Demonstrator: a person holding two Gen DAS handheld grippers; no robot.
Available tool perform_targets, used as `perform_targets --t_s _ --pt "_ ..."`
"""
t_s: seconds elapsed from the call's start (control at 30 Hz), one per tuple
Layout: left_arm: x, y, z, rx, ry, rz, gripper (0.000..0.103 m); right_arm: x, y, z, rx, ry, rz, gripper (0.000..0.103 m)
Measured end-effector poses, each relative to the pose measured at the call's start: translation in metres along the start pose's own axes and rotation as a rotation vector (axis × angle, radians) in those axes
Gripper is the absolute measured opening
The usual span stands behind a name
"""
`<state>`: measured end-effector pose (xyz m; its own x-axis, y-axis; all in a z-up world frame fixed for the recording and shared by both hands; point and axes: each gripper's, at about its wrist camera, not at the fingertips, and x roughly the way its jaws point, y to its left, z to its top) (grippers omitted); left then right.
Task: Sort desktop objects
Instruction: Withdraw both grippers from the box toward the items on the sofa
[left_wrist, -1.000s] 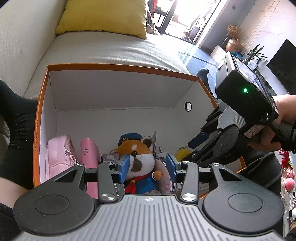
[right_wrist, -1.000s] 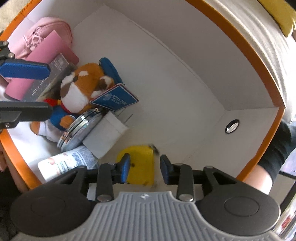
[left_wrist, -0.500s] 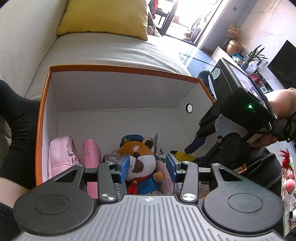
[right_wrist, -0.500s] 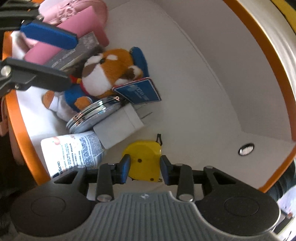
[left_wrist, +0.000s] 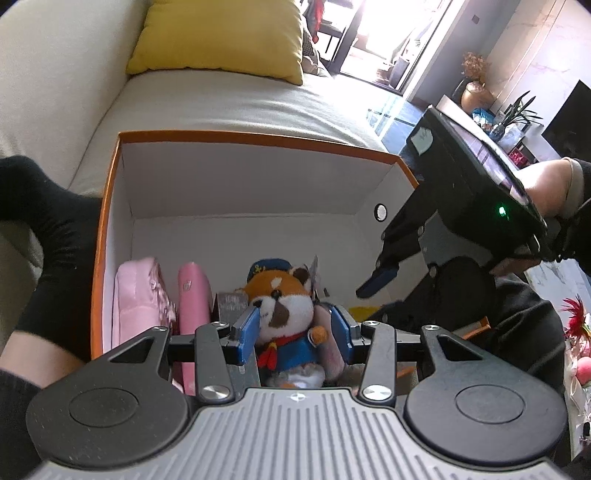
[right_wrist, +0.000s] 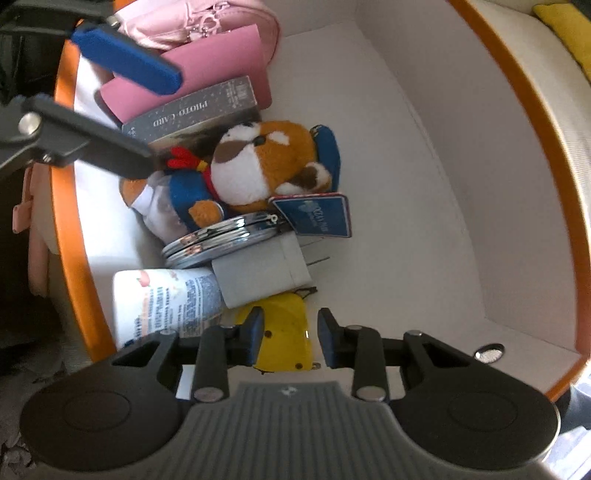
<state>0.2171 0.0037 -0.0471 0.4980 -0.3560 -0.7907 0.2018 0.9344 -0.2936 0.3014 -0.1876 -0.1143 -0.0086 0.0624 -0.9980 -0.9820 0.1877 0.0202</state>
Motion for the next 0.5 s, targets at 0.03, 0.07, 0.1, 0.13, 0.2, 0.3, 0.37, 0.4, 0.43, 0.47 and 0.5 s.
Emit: perform_targets --t_s 0.03,0.07,0.1,0.13,0.2,0.3,0.37,0.4,0.43,0.47,0.5 --pt "-0.002 -0.001 -0.003 -0.002 -0.002 -0.002 0.05 -0.002 0.001 -0.002 0.009 0.0 -0.016 0.034" --pt "-0.005 -0.002 -0.005 -0.004 -0.005 -0.002 0.05 -0.005 0.002 -0.005 0.024 0.001 -0.042 0.034" --pt "-0.007 -0.003 -0.008 -0.006 -0.009 -0.002 0.05 -0.008 0.004 -0.008 0.039 0.002 -0.071 0.035" --pt "-0.01 -0.003 -0.01 -0.009 -0.012 -0.003 0.05 -0.011 0.005 -0.011 0.057 -0.003 -0.106 0.035" --pt "-0.016 -0.005 -0.017 -0.018 -0.021 -0.008 0.05 -0.018 0.008 -0.019 0.094 -0.02 -0.172 0.035" --pt "-0.027 -0.007 -0.026 -0.034 -0.036 -0.015 0.05 -0.032 0.015 -0.034 0.157 -0.077 -0.251 0.036" --pt "-0.035 -0.009 -0.032 -0.031 -0.058 -0.002 0.05 -0.041 0.019 -0.045 0.209 -0.125 -0.278 0.038" --pt "-0.039 -0.012 -0.036 -0.023 -0.077 0.013 0.05 -0.046 0.022 -0.051 0.236 -0.152 -0.285 0.038" --pt "-0.044 -0.014 -0.039 -0.017 -0.095 0.029 0.05 -0.05 0.025 -0.058 0.264 -0.18 -0.29 0.038" --pt "-0.049 -0.016 -0.044 -0.015 -0.111 0.038 0.05 -0.054 0.028 -0.064 0.287 -0.203 -0.296 0.038" --pt "-0.053 -0.017 -0.046 -0.015 -0.12 0.039 0.05 -0.057 0.032 -0.07 0.312 -0.228 -0.309 0.038"
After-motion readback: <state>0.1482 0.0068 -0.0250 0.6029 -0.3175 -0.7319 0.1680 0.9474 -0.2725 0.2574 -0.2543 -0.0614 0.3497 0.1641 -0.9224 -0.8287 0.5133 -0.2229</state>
